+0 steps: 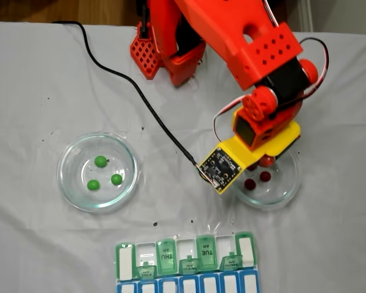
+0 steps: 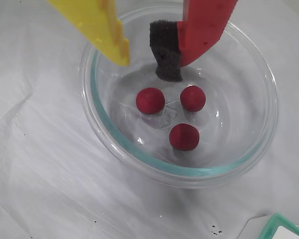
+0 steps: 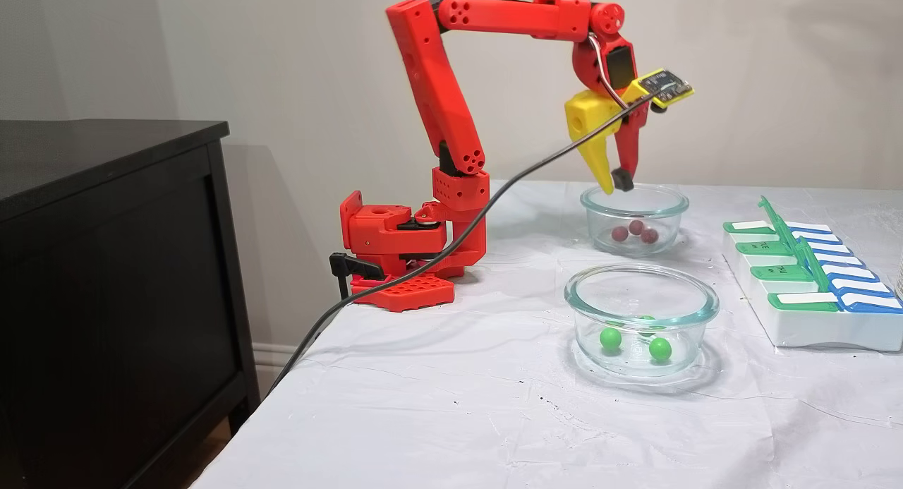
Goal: Sort medicines into box.
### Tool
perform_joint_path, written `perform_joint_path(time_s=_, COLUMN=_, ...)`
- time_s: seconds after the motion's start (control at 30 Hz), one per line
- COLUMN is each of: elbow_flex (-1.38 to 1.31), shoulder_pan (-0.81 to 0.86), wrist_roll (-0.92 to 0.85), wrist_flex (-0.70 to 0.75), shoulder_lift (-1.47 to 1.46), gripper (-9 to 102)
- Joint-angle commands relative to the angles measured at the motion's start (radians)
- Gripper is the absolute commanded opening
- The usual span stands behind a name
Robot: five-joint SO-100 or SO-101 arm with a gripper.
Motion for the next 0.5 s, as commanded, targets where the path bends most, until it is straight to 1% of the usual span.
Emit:
perform_joint_path(time_s=0.0, elbow_flex=-0.123, shoulder_pan=-0.028, wrist_roll=0.009, wrist_flex=-0.038, shoulder_lift=-0.012, gripper=13)
perform_joint_path(time_s=0.13, elbow_flex=-0.121, shoulder_pan=-0.049, wrist_roll=0.014, wrist_flex=-0.086, shoulder_lift=-0.025, gripper=15)
perform_joint_path(time_s=0.27, elbow_flex=-0.133, shoulder_pan=-0.083, wrist_roll=0.025, wrist_flex=-0.087, shoulder_lift=-0.040, gripper=16)
perform_joint_path(time_s=0.37, elbow_flex=-0.130, shoulder_pan=-0.086, wrist_roll=0.023, wrist_flex=-0.123, shoulder_lift=-0.066, gripper=16)
perform_joint_path(time_s=0.47, elbow_flex=-0.092, shoulder_pan=-0.086, wrist_roll=0.015, wrist_flex=-0.183, shoulder_lift=-0.081, gripper=13)
